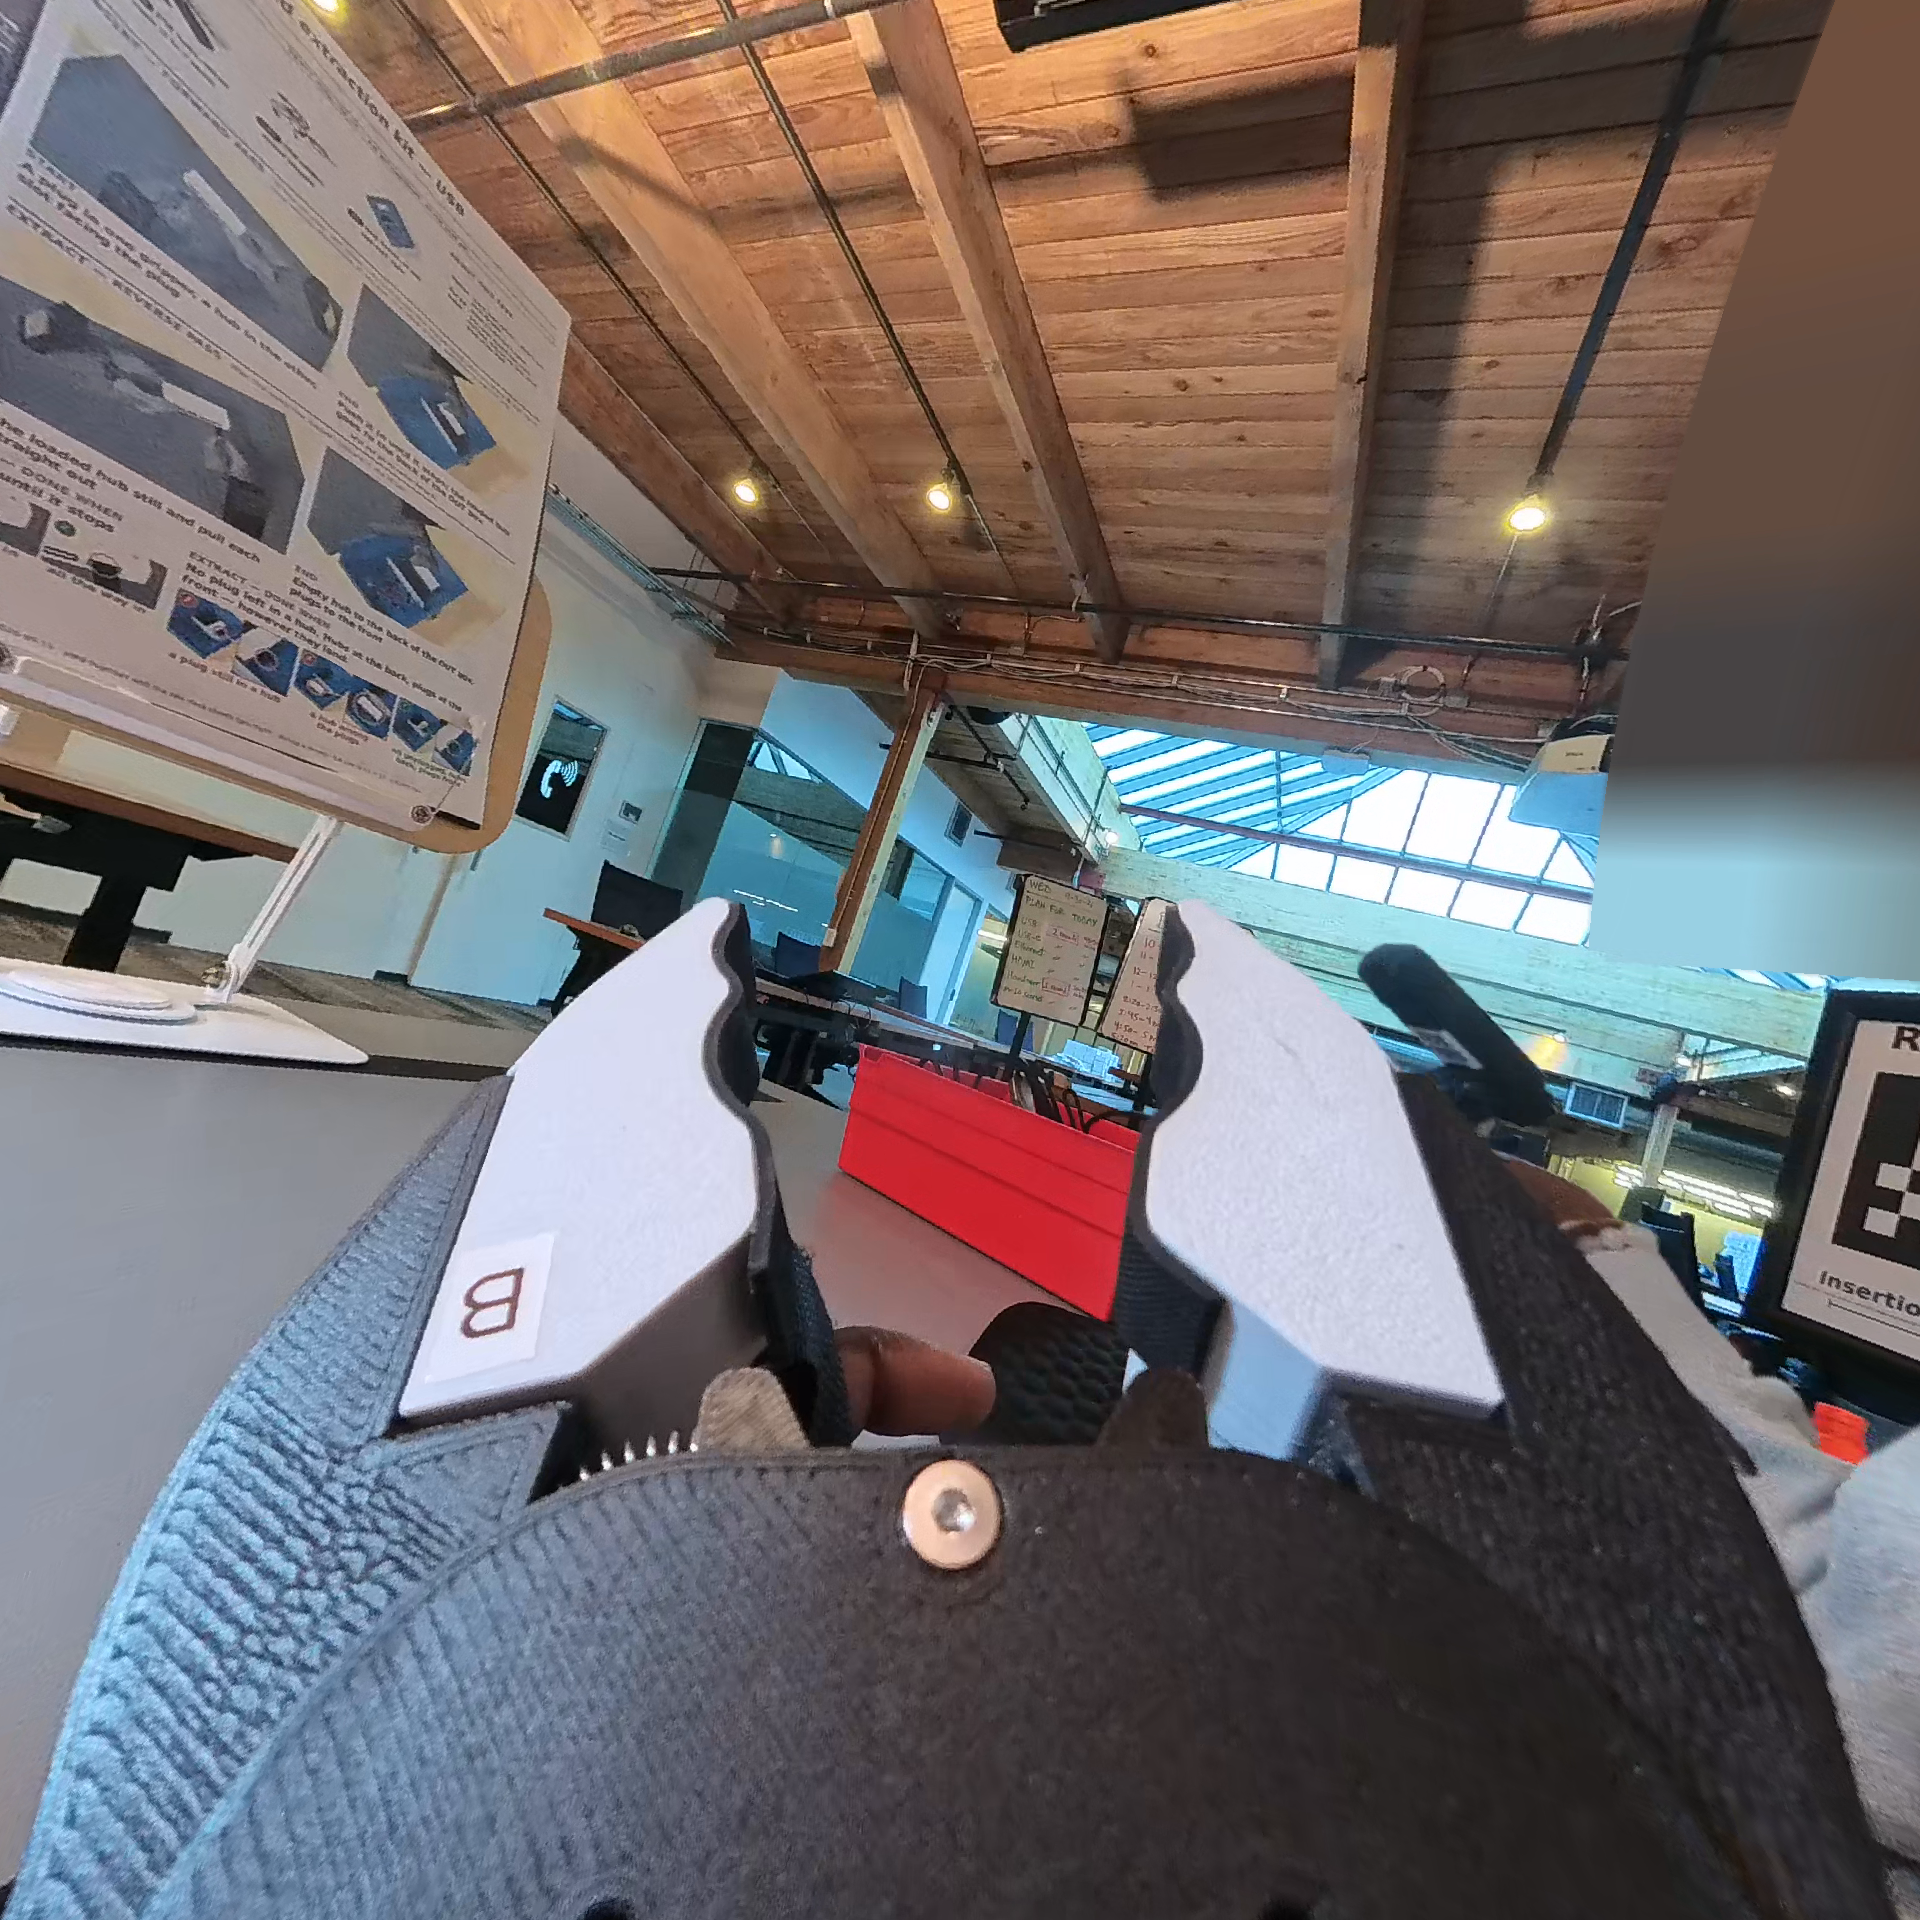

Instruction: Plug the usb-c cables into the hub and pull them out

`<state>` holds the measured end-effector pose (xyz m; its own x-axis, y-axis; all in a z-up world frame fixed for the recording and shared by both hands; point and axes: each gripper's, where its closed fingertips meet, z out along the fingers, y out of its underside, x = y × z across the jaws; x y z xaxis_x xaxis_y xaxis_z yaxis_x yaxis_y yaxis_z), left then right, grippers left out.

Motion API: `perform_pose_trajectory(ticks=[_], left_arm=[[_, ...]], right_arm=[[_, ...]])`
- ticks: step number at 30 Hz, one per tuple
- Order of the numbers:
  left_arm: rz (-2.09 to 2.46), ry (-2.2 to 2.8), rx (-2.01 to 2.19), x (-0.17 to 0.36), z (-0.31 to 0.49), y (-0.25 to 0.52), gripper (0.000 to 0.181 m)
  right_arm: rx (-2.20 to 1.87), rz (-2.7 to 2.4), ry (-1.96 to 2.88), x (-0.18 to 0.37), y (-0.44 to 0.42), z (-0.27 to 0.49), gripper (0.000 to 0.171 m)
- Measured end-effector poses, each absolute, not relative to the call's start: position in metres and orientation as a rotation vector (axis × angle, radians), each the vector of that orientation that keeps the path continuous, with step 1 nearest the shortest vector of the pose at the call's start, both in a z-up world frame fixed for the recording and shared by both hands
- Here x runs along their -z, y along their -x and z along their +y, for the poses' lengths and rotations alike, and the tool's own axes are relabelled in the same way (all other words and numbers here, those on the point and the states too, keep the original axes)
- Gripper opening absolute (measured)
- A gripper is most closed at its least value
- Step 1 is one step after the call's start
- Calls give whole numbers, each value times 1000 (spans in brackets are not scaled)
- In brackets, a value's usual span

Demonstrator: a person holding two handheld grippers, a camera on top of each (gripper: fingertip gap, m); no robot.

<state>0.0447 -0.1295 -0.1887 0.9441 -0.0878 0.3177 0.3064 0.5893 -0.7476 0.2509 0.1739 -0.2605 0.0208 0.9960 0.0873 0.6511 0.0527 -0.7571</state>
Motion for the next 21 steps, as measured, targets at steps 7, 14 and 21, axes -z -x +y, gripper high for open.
perform_pose_trajectory(ticks=[7, 14, 21], left_arm=[[-282, 905, 243, 189, -131, -41, 74], [-286, 901, 245, 189, -131, -41, 73], [-293, 895, 255, 189, -132, -39, 73]], right_arm=[[-717, -1507, 1572, 211, -247, 173, 41], [-644, -1777, 1661, 244, -246, 135, 39], [-655, -1378, 1534, 212, -211, 211, 4]])
